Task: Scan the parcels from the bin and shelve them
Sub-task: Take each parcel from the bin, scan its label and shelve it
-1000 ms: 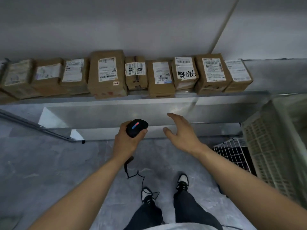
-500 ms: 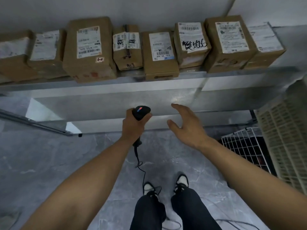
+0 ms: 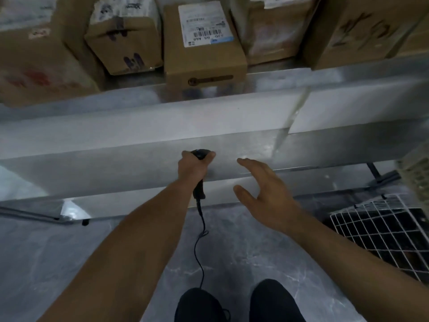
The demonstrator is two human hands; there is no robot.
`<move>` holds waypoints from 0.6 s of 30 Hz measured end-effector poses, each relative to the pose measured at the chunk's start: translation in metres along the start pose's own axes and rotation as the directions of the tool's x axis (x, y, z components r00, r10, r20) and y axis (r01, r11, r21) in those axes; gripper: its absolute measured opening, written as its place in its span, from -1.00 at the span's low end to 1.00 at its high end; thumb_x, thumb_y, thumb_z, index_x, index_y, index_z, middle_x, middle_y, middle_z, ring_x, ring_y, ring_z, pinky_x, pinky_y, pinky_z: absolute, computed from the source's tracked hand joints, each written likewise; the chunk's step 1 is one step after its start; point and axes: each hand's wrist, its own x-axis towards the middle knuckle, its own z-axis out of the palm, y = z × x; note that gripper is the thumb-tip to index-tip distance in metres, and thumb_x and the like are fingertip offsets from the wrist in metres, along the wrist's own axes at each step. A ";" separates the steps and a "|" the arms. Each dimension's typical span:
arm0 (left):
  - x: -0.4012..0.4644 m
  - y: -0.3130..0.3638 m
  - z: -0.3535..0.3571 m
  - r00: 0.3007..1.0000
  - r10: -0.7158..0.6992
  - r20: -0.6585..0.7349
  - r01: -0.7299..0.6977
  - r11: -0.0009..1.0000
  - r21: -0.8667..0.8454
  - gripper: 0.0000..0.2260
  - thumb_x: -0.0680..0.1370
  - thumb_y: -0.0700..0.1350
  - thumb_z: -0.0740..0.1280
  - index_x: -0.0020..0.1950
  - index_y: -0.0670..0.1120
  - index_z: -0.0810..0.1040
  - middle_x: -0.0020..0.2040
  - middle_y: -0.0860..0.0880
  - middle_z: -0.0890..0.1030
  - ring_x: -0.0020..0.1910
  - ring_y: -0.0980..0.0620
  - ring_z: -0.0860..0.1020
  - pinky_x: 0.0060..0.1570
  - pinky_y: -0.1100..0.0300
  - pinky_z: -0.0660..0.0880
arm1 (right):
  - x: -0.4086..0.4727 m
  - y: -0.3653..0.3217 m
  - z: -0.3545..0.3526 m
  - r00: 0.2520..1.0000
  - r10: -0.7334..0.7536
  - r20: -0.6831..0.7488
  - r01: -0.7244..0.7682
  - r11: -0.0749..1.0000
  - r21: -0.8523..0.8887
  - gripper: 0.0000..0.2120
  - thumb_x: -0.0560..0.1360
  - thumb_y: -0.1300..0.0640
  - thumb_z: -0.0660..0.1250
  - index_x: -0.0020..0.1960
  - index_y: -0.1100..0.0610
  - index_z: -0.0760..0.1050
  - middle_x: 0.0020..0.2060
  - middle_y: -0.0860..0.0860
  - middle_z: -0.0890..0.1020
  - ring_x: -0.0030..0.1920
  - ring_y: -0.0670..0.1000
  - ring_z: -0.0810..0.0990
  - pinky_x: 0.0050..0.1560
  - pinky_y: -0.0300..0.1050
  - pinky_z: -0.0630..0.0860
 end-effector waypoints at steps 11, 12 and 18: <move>0.080 -0.013 0.041 1.000 -0.030 -0.008 0.030 0.999 0.015 -0.30 0.42 0.26 0.54 0.29 -0.18 0.38 0.01 -0.18 0.68 -0.20 -0.13 0.71 -0.06 -0.11 0.69 | 0.026 0.049 0.016 0.997 -0.066 -0.050 0.066 0.998 -0.001 -0.44 0.58 0.00 0.39 0.53 -0.16 0.30 0.46 -0.23 0.37 0.47 -0.23 0.29 0.39 -0.52 0.14; 0.084 -0.013 0.042 1.000 -0.025 -0.014 0.025 0.999 0.026 -0.29 0.42 0.27 0.54 0.30 -0.17 0.37 0.04 -0.18 0.67 -0.16 -0.13 0.71 -0.03 -0.09 0.69 | 0.026 0.050 0.016 0.996 -0.070 -0.051 0.070 0.998 0.001 -0.44 0.58 0.00 0.40 0.53 -0.16 0.30 0.46 -0.22 0.37 0.47 -0.23 0.30 0.40 -0.50 0.15; 0.095 0.000 0.044 0.998 -0.058 -0.036 0.061 0.994 0.089 -0.21 0.36 0.37 0.52 0.30 -0.15 0.39 0.11 -0.19 0.67 -0.01 -0.19 0.69 0.00 -0.03 0.66 | 0.026 0.049 0.012 0.996 -0.074 -0.047 0.075 0.997 0.019 -0.44 0.59 0.00 0.40 0.51 -0.25 0.27 0.46 -0.25 0.37 0.48 -0.27 0.28 0.44 -0.41 0.18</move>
